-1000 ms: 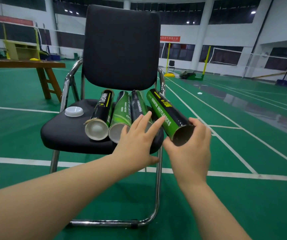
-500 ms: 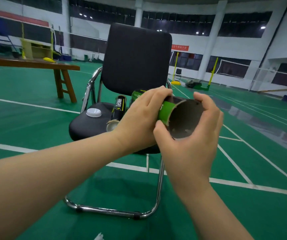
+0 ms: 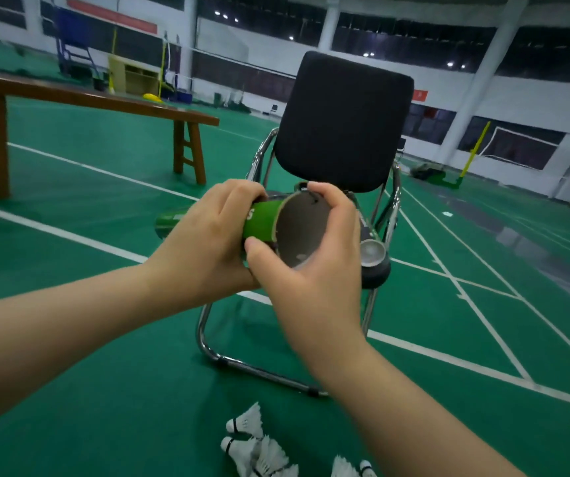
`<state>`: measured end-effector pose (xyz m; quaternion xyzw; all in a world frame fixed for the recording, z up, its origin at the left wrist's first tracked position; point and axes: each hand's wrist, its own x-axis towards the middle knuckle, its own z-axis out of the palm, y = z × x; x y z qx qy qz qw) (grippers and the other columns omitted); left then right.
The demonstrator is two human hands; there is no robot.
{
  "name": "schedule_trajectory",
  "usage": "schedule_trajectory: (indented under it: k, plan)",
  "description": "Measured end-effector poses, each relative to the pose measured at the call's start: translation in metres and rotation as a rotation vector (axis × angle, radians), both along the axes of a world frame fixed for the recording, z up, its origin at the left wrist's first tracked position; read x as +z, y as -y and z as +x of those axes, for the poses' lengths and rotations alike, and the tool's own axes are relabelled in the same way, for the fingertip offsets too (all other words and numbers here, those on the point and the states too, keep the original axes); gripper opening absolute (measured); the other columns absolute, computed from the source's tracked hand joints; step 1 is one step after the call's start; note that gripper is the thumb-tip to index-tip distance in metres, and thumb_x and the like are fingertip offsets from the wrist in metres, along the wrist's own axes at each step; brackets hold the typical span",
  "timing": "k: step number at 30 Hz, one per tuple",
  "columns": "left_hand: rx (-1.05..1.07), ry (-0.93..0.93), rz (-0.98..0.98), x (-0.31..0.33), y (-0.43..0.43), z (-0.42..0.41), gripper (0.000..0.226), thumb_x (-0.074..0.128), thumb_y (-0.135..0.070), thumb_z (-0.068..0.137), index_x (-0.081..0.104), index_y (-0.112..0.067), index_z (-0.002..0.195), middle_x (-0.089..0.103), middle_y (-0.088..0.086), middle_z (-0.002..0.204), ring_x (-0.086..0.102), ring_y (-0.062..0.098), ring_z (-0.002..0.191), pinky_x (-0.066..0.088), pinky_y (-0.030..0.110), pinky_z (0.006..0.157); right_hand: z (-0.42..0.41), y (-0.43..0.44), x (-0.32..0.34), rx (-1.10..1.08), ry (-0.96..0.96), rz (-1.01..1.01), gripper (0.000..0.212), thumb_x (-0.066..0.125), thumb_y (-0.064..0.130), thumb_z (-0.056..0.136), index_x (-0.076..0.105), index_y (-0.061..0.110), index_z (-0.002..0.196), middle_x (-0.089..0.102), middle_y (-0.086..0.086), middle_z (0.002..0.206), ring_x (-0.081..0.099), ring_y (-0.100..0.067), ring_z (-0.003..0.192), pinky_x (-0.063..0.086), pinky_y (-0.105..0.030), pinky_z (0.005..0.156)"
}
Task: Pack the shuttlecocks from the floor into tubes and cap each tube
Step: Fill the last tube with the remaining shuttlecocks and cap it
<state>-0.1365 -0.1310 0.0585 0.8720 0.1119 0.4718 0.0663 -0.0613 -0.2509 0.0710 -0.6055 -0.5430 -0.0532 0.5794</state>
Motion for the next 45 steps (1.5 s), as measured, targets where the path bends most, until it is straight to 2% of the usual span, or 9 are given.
schedule_trajectory:
  k: [5, 12, 17, 21, 28, 31, 37, 40, 45]
  plan:
    - [0.066, -0.067, -0.047, -0.034, -0.019, -0.035, 0.063, 0.053, -0.041, 0.062, 0.046, -0.001, 0.109, 0.053, 0.017, 0.101, 0.042, 0.020, 0.089, 0.031, 0.021, 0.075, -0.022, -0.024, -0.026, 0.066, -0.062, -0.115, 0.060, 0.073, 0.024, 0.072, 0.037, 0.032, 0.119, 0.041, 0.010, 0.114, 0.041, 0.007, 0.103, 0.034, -0.001, 0.080]
    - [0.067, -0.115, -0.187, -0.098, -0.045, -0.051, 0.059, 0.055, -0.042, 0.061, 0.042, -0.008, 0.108, 0.053, 0.017, 0.098, 0.042, 0.020, 0.086, 0.033, 0.026, 0.071, -0.030, -0.057, -0.077, 0.100, -0.085, -0.276, 0.065, 0.073, 0.030, 0.070, 0.038, 0.025, 0.125, 0.041, 0.007, 0.116, 0.042, 0.002, 0.099, 0.039, -0.015, 0.088]
    - [0.113, -0.161, -0.291, -0.151, -0.057, -0.049, 0.064, 0.052, -0.048, 0.058, 0.038, -0.015, 0.111, 0.054, 0.013, 0.104, 0.045, 0.021, 0.092, 0.038, 0.029, 0.075, -0.023, -0.076, -0.128, 0.101, -0.152, -0.349, 0.064, 0.070, 0.033, 0.067, 0.039, 0.027, 0.123, 0.043, 0.010, 0.114, 0.041, 0.004, 0.101, 0.035, -0.004, 0.084]
    - [0.201, -0.269, -0.331, -0.193, -0.071, -0.052, 0.064, 0.049, -0.044, 0.058, 0.046, -0.006, 0.110, 0.055, 0.015, 0.101, 0.045, 0.023, 0.090, 0.040, 0.030, 0.075, -0.021, -0.096, -0.173, 0.143, -0.291, -0.425, 0.064, 0.075, 0.024, 0.071, 0.039, 0.029, 0.124, 0.043, 0.013, 0.116, 0.040, 0.009, 0.106, 0.035, -0.003, 0.084]
    - [0.255, -0.521, -0.282, -0.247, -0.083, -0.063, 0.060, 0.054, -0.043, 0.058, 0.041, -0.011, 0.106, 0.055, 0.012, 0.095, 0.054, 0.032, 0.082, 0.049, 0.042, 0.067, -0.029, -0.108, -0.242, 0.144, -0.509, -0.495, 0.067, 0.073, 0.032, 0.064, 0.041, 0.035, 0.122, 0.048, 0.013, 0.120, 0.044, 0.003, 0.106, 0.036, -0.005, 0.088]
    - [0.259, -0.594, -0.268, -0.255, -0.082, -0.062, 0.056, 0.059, -0.038, 0.057, 0.043, -0.010, 0.102, 0.055, 0.012, 0.090, 0.054, 0.033, 0.077, 0.049, 0.041, 0.063, -0.029, -0.108, -0.259, 0.143, -0.583, -0.512, 0.068, 0.069, 0.037, 0.062, 0.039, 0.035, 0.123, 0.048, 0.011, 0.122, 0.046, 0.000, 0.112, 0.039, -0.019, 0.097]
    - [0.273, -0.672, -0.297, -0.272, -0.083, -0.063, 0.057, 0.046, -0.045, 0.059, 0.049, -0.004, 0.099, 0.055, 0.013, 0.087, 0.055, 0.034, 0.075, 0.050, 0.046, 0.060, -0.024, -0.106, -0.283, 0.233, -0.619, -0.588, 0.083, 0.065, 0.047, 0.066, 0.028, 0.028, 0.138, 0.041, 0.008, 0.134, 0.041, 0.001, 0.118, 0.036, -0.016, 0.100]
    - [0.289, -0.698, -0.294, -0.282, -0.083, -0.064, 0.057, 0.045, -0.045, 0.058, 0.046, -0.006, 0.100, 0.054, 0.014, 0.088, 0.054, 0.034, 0.075, 0.049, 0.046, 0.061, -0.010, -0.102, -0.294, 0.329, -0.607, -0.671, 0.092, 0.059, 0.062, 0.063, 0.019, 0.034, 0.141, 0.040, 0.004, 0.140, 0.043, -0.005, 0.124, 0.038, -0.027, 0.104]
    - [0.313, -0.776, -0.284, -0.296, -0.082, -0.058, 0.064, 0.072, -0.033, 0.048, 0.044, -0.009, 0.100, 0.055, 0.013, 0.090, 0.053, 0.034, 0.074, 0.046, 0.043, 0.064, 0.018, -0.096, -0.306, 0.453, -0.582, -0.702, 0.068, 0.050, 0.063, 0.067, 0.026, 0.045, 0.129, 0.053, 0.007, 0.124, 0.053, 0.000, 0.110, 0.043, -0.018, 0.094]
